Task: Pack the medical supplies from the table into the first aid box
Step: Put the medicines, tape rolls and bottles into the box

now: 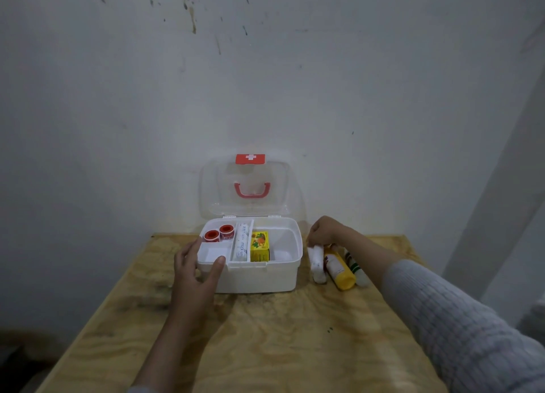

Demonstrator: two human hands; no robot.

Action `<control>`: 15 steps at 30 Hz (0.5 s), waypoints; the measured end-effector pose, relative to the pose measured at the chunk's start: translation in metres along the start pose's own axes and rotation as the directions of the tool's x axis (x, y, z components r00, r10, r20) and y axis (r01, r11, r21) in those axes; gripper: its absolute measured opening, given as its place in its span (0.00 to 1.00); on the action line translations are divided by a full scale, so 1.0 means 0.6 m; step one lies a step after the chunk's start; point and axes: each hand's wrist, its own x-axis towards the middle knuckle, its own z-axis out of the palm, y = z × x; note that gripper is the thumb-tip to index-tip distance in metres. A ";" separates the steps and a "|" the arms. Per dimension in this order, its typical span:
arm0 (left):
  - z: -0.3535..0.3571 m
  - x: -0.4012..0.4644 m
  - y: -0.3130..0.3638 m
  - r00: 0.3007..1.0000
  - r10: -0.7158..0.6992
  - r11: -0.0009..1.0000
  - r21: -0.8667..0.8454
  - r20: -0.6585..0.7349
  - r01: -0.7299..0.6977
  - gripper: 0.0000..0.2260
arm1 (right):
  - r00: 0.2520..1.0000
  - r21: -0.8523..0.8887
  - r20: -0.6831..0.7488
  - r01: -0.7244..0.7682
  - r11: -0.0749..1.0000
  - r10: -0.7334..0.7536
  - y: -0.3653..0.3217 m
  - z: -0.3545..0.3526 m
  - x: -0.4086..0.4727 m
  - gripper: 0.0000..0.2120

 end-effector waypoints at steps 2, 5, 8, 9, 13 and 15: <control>-0.001 0.000 0.003 1.000 0.001 1.000 0.002 -0.003 -0.001 0.26 | 0.999 0.113 -0.036 0.013 0.993 -0.009 0.007 -0.006 -0.004 0.12; -0.001 -0.001 0.004 1.000 -0.005 1.000 0.010 -0.007 0.005 0.26 | 0.998 0.290 -0.059 0.031 0.956 -0.014 0.023 -0.011 -0.013 0.08; -0.001 -0.002 0.006 1.000 -0.009 1.000 0.022 -0.006 0.009 0.26 | 0.992 0.445 -0.121 0.082 0.892 -0.031 0.039 -0.015 -0.023 0.01; -0.001 -0.002 0.006 1.000 -0.010 1.000 0.020 -0.002 0.010 0.26 | 0.987 0.488 -0.156 0.110 0.866 -0.037 0.044 -0.019 -0.028 0.02; -0.003 -0.003 0.006 1.000 0.008 1.000 0.002 -0.008 -0.008 0.25 | 0.965 0.624 -0.257 0.202 0.755 -0.046 0.065 -0.050 -0.056 0.01; -0.005 -0.003 0.006 1.000 0.022 1.000 -0.011 -0.007 -0.022 0.24 | 0.956 0.664 -0.290 0.223 0.713 -0.029 0.079 -0.070 -0.071 0.01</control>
